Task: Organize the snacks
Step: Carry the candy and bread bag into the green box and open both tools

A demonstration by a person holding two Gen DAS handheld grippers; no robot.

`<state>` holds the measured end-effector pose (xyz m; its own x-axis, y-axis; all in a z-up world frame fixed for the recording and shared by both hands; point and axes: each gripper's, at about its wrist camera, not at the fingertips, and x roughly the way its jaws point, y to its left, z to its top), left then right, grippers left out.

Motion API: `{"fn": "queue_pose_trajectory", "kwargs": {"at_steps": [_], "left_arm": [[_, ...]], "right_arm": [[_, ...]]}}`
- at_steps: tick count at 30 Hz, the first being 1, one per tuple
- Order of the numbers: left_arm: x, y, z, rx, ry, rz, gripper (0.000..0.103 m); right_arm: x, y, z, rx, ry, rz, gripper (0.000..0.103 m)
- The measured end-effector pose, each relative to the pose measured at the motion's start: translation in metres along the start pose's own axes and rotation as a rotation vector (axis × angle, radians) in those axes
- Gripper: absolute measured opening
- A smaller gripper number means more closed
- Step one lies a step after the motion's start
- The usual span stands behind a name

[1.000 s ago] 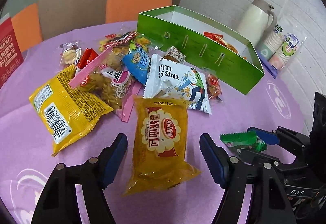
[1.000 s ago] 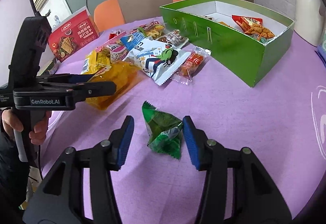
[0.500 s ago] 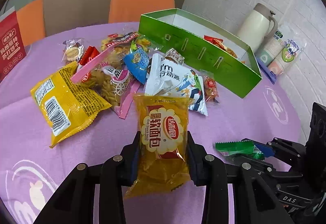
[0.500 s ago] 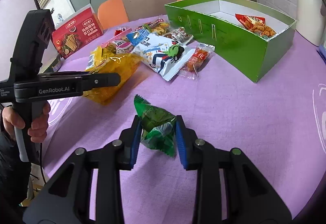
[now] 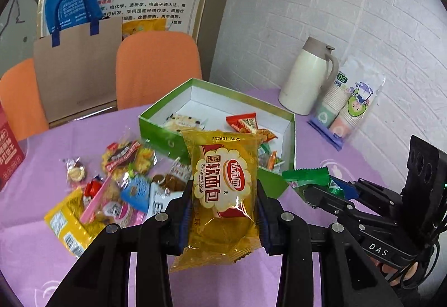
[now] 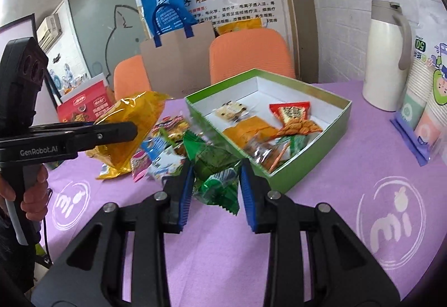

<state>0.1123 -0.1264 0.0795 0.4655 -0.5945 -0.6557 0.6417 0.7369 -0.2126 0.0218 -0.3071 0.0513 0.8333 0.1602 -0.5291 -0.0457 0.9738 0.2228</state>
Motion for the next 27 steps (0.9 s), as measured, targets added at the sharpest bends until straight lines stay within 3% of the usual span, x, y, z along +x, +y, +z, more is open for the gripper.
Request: {"fn": "queue_pose_trajectory", "kwargs": {"at_steps": [4,8,15,16,17,18,19,20,21,23,27], "left_arm": [[0.032,-0.013,0.032,-0.006,0.013,-0.016,0.038],[0.071,-0.020,0.061,0.004,0.017,0.020,0.038],[0.128,-0.015,0.081,0.004,0.048,0.061,0.038],[0.136,-0.013,0.082,0.007,0.054,0.069,0.039],[0.141,-0.011,0.082,0.013,0.055,0.070,0.040],[0.144,-0.009,0.080,0.020,0.052,0.071,0.047],[0.146,-0.008,0.078,0.023,0.052,0.074,0.057],[0.146,-0.006,0.075,0.023,0.050,0.085,0.084],[0.144,-0.003,0.073,0.018,0.034,0.107,0.098],[0.135,0.001,0.066,0.018,-0.019,0.133,0.100],[0.124,0.008,0.063,0.022,-0.015,0.161,0.100]], "right_arm": [[0.018,-0.026,0.016,0.020,-0.015,-0.046,0.034],[0.048,-0.048,0.027,0.030,0.002,-0.070,0.034],[0.090,-0.069,0.029,0.019,0.032,-0.089,0.035],[0.097,-0.070,0.028,0.000,0.038,-0.090,0.037],[0.102,-0.068,0.027,-0.022,0.042,-0.099,0.047],[0.104,-0.067,0.026,-0.042,0.043,-0.121,0.057],[0.104,-0.066,0.024,-0.060,0.029,-0.150,0.075],[0.100,-0.064,0.021,-0.073,0.002,-0.164,0.082],[0.095,-0.063,0.019,-0.080,-0.021,-0.162,0.082],[0.089,-0.064,0.018,-0.069,-0.034,-0.143,0.082],[0.079,-0.065,0.018,-0.019,-0.049,-0.131,0.084]]}}
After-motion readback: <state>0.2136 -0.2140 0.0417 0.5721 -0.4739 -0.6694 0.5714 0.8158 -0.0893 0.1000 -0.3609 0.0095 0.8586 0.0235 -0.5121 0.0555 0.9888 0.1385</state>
